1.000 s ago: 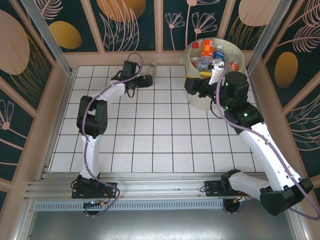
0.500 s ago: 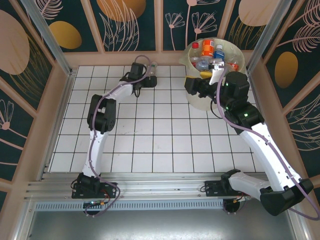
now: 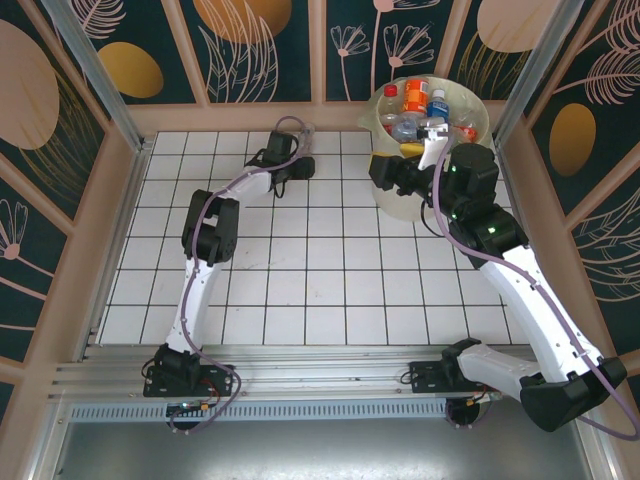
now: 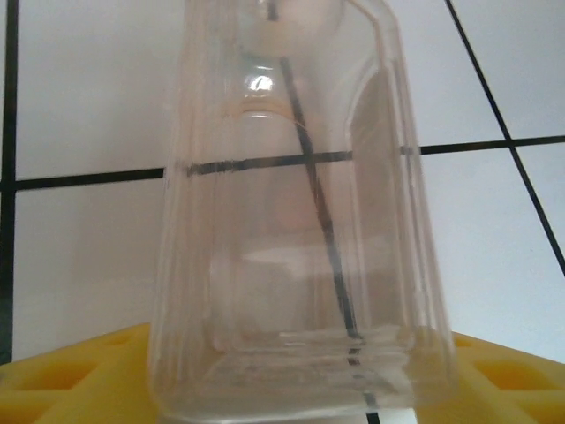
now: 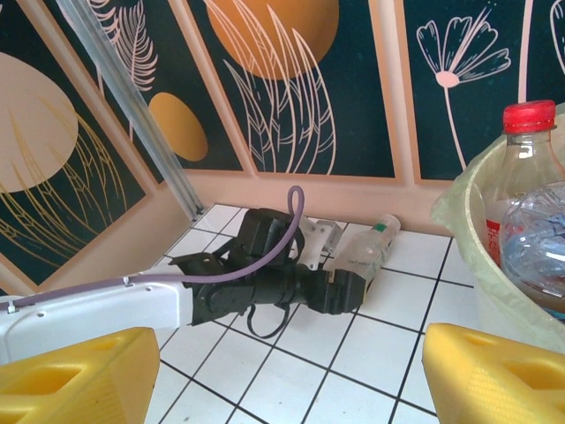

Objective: Put the plastic bottles in the bin

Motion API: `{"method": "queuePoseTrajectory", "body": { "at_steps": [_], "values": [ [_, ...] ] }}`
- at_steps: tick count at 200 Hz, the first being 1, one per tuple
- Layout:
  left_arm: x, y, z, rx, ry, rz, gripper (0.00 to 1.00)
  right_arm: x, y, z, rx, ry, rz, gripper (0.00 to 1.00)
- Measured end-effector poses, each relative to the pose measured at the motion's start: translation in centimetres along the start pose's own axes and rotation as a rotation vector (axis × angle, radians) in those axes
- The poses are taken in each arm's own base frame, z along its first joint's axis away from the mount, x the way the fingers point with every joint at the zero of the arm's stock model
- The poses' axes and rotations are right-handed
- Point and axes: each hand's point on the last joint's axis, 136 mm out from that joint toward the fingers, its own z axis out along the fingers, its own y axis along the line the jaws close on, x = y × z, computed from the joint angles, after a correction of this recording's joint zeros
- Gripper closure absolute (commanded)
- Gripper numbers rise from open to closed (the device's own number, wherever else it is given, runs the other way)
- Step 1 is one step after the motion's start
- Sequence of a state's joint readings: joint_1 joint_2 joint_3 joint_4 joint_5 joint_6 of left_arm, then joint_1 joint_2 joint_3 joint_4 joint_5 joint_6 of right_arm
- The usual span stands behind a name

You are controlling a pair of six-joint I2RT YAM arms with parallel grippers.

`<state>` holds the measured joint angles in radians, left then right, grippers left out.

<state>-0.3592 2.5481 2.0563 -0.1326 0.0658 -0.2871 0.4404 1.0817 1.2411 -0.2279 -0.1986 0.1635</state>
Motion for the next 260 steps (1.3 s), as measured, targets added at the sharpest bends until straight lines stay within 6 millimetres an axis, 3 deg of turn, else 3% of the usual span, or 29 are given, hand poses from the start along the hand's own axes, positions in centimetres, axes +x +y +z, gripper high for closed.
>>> {"method": "queuePoseTrajectory", "body": {
  "at_steps": [31,61,88,105,142,179,200,228,260],
  "values": [
    [-0.7,-0.3,-0.1,0.007,-0.017,0.008,0.51,0.2,-0.1,0.1,0.001,0.004,0.001,0.21],
    [-1.1,-0.6,-0.1,0.017,-0.028,0.013,0.55,0.3,0.0,0.1,-0.001,0.006,0.002,0.20],
    [0.2,-0.9,-0.1,0.055,-0.015,0.008,0.58,0.6,0.3,0.1,-0.023,0.022,0.008,0.20],
    [1.1,-1.5,-1.1,0.099,-0.004,-0.001,0.59,1.0,0.7,0.1,-0.050,0.039,0.018,0.18],
    [1.1,-3.6,-5.3,0.212,-0.008,-0.037,0.60,1.9,1.0,0.7,-0.091,0.079,0.074,0.14],
    [-1.2,-6.3,-11.5,0.341,-0.095,-0.074,0.60,3.5,-0.1,1.5,-0.099,0.125,0.198,0.12],
    [-1.6,-7.4,-15.1,0.416,-0.143,-0.105,0.60,4.5,-0.4,2.7,-0.105,0.158,0.280,0.12],
    [-1.0,-8.5,-19.0,0.507,-0.182,-0.145,0.60,5.9,-0.8,4.7,-0.115,0.197,0.400,0.08],
    [0.4,-9.7,-22.1,0.568,-0.199,-0.165,0.60,7.3,-0.9,7.7,-0.130,0.220,0.508,0.05]
  ]
}}
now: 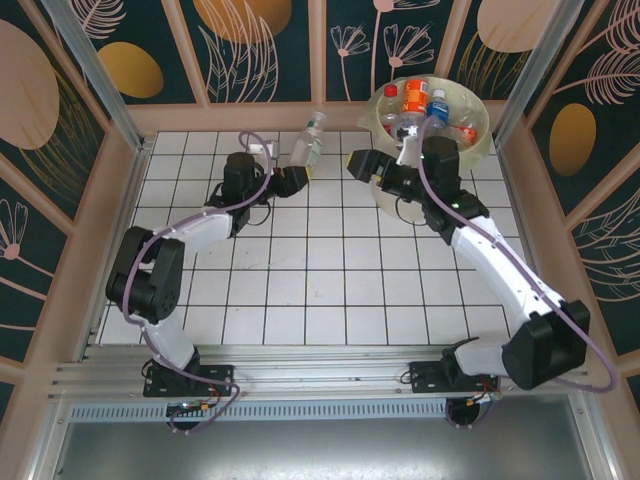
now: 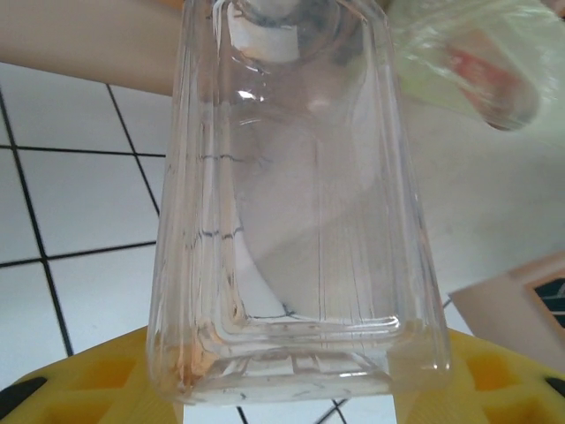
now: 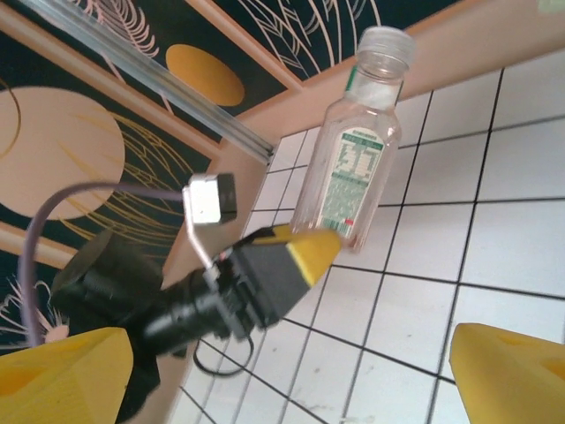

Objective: Put the plastic bottles in the bin

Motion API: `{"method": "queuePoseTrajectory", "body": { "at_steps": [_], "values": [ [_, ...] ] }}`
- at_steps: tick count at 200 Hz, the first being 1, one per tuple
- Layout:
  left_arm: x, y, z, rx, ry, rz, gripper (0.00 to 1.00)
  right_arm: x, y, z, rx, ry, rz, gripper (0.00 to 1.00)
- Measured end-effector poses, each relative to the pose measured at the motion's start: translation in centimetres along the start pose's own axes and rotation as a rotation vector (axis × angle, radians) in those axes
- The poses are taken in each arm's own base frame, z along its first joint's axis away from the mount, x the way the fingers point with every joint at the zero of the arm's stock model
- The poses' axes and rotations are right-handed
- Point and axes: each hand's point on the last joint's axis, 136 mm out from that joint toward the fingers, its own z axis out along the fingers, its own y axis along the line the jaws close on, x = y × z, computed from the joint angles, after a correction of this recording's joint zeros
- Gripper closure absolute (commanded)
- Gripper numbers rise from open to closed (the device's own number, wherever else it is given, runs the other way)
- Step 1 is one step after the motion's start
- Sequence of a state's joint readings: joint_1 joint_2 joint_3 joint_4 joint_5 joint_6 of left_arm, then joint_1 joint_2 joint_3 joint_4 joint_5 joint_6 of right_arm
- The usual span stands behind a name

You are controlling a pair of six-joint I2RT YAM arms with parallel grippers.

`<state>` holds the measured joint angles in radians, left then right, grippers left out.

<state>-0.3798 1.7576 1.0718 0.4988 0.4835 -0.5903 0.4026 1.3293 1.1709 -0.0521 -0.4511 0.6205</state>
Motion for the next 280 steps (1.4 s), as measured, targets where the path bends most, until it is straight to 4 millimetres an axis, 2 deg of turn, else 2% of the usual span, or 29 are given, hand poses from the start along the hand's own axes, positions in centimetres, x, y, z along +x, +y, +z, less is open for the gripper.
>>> {"method": "queuePoseTrajectory", "body": {
  "at_steps": [49,102,134,208,263,280],
  "values": [
    [2.5,-4.4,-2.1,0.076,-0.012,0.016,0.59,0.8,-1.4,5.6,0.009,0.052,0.107,0.06],
    [3.4,-6.2,-2.5,0.110,-0.032,0.011,0.59,-0.5,-1.7,8.8,-0.003,0.045,0.132,0.07],
    [3.8,-7.0,-2.4,0.127,-0.025,0.010,0.59,-0.5,-2.1,9.7,0.001,0.052,0.141,0.10],
    [3.8,-7.4,-2.2,0.125,-0.039,0.017,0.58,-0.5,-2.9,10.9,0.020,0.052,0.142,0.36],
    [3.9,-7.3,-2.1,0.111,-0.043,0.020,0.54,-0.5,-2.9,10.9,0.024,0.050,0.145,0.47],
    [3.9,-7.3,-2.1,0.110,-0.042,0.019,0.48,-0.5,-2.9,10.9,0.025,0.051,0.146,0.47]
  ]
}}
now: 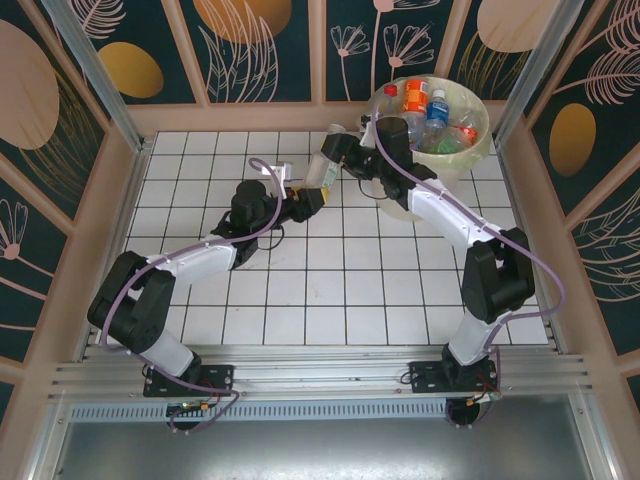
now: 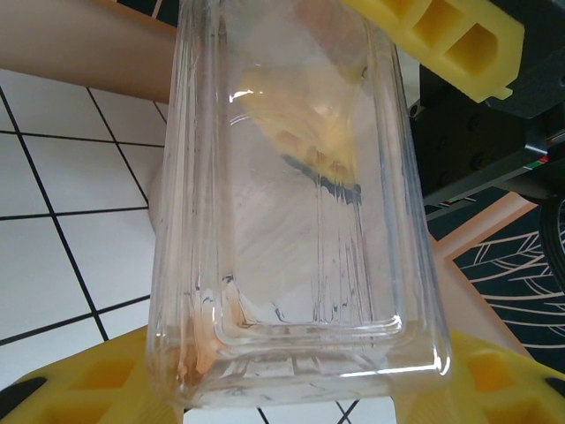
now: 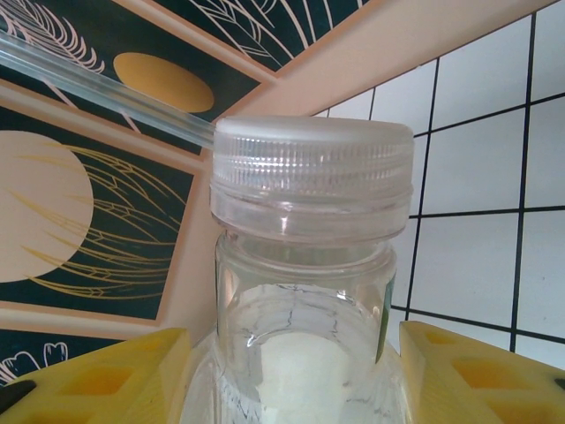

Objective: Put the plastic bottles in the bin

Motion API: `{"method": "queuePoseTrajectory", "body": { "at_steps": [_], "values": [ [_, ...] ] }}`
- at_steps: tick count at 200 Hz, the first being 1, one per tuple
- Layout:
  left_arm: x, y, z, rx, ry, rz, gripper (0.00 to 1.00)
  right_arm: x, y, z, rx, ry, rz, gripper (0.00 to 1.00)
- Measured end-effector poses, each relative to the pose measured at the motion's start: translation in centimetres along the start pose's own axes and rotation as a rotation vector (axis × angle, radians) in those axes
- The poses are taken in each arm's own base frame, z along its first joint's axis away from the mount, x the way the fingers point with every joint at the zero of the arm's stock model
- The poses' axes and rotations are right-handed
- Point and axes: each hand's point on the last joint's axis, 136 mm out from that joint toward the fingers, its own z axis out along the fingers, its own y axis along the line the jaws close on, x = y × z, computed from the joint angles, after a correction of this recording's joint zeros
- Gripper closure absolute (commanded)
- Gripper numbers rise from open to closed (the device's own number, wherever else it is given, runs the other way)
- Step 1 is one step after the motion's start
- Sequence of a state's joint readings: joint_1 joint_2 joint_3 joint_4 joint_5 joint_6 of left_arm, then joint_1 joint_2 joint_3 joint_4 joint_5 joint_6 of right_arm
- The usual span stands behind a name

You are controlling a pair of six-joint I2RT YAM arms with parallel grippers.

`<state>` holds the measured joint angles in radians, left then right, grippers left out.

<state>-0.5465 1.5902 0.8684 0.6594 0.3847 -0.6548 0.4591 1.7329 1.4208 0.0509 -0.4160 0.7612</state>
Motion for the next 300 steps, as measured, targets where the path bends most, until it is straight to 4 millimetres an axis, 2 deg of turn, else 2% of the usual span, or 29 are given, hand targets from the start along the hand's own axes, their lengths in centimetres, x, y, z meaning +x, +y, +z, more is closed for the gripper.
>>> {"method": "queuePoseTrajectory", "body": {
  "at_steps": [8,45,90,137,162,208,239,264,300],
  "values": [
    [0.0,0.0,0.0,-0.001,0.001,0.004,0.42,0.0,0.0,0.0,0.001,0.001,0.000,0.47],
    [0.4,-0.2,0.1,0.008,0.015,0.007,0.02,0.1,0.6,0.0,-0.010,0.006,-0.010,0.47],
    [0.2,-1.2,-0.5,0.017,0.037,0.021,0.02,-1.9,2.9,-0.6,-0.032,-0.043,-0.101,0.48],
    [-0.7,-2.8,-2.7,-0.004,0.055,0.115,0.01,-5.2,5.5,-3.1,0.000,-0.150,-0.263,0.47],
    [-1.0,-3.2,-3.7,-0.025,0.055,0.153,0.02,-7.7,6.8,-6.3,0.033,-0.234,-0.341,0.47],
    [-1.1,-3.3,-4.5,-0.046,0.056,0.181,0.01,-13.8,7.9,-15.8,0.085,-0.447,-0.422,0.47],
    [-0.9,-3.0,-4.5,-0.055,0.061,0.180,0.01,-16.7,7.7,-21.2,0.135,-0.567,-0.453,0.47],
    [-0.7,-2.7,-4.3,-0.059,0.069,0.177,0.01,-18.1,6.6,-23.1,0.185,-0.608,-0.469,0.47],
    [-0.4,-2.5,-4.3,-0.067,0.080,0.172,0.01,-19.3,4.3,-22.9,0.246,-0.595,-0.470,0.47]
  ]
}}
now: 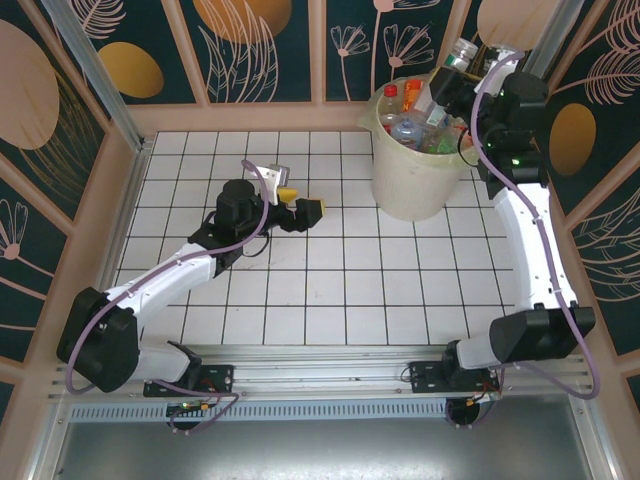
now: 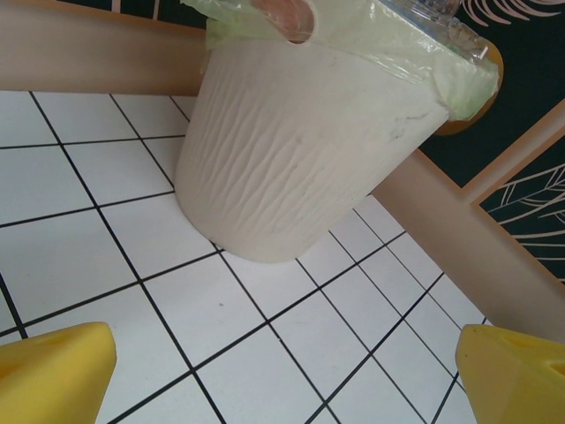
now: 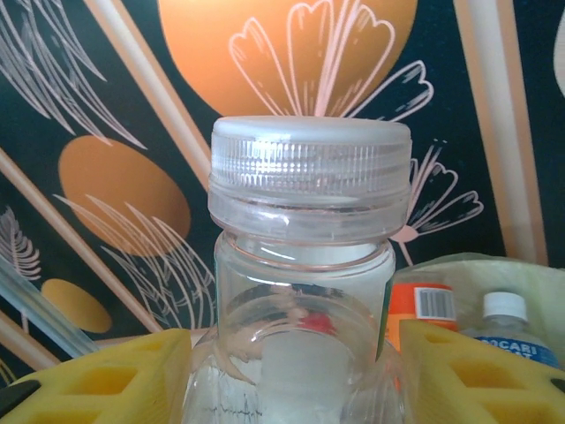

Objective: Put the plastic bottles in the bin

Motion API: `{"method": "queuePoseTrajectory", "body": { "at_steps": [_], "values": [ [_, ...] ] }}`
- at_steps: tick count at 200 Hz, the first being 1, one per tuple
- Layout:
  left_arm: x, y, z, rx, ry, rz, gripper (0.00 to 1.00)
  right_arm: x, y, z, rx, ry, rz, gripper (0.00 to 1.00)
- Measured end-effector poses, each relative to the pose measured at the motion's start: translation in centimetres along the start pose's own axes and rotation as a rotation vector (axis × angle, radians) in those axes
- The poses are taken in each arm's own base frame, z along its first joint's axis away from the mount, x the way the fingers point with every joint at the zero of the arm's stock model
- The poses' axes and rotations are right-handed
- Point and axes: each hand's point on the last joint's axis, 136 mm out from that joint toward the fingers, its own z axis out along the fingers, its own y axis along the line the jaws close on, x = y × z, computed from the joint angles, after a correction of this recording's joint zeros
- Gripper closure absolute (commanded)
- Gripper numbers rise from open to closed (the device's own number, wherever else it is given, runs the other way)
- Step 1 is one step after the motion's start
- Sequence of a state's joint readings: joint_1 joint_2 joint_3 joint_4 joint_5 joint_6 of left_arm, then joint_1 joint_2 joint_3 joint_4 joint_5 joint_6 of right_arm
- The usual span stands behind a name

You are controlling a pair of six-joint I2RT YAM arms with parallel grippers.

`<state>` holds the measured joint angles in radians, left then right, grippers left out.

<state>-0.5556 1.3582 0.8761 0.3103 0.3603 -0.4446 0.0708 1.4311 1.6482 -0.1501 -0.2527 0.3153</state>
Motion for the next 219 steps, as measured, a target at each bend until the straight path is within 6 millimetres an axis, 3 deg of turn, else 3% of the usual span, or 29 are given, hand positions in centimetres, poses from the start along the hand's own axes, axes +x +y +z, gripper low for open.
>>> {"method": "queuePoseTrajectory", "body": {
  "at_steps": [85,160,219],
  "values": [
    [1.3,0.8,0.2,-0.030,0.050,-0.010,0.01,3.8,-4.1,4.9,0.064,0.128,-0.026,0.47],
    [1.4,0.9,0.2,-0.032,0.052,-0.008,0.01,4.2,-6.8,7.3,0.162,0.154,-0.076,0.47],
    [1.6,1.0,0.4,-0.034,0.058,-0.010,0.01,3.9,-7.8,7.3,0.175,0.185,-0.056,0.48]
  ]
}}
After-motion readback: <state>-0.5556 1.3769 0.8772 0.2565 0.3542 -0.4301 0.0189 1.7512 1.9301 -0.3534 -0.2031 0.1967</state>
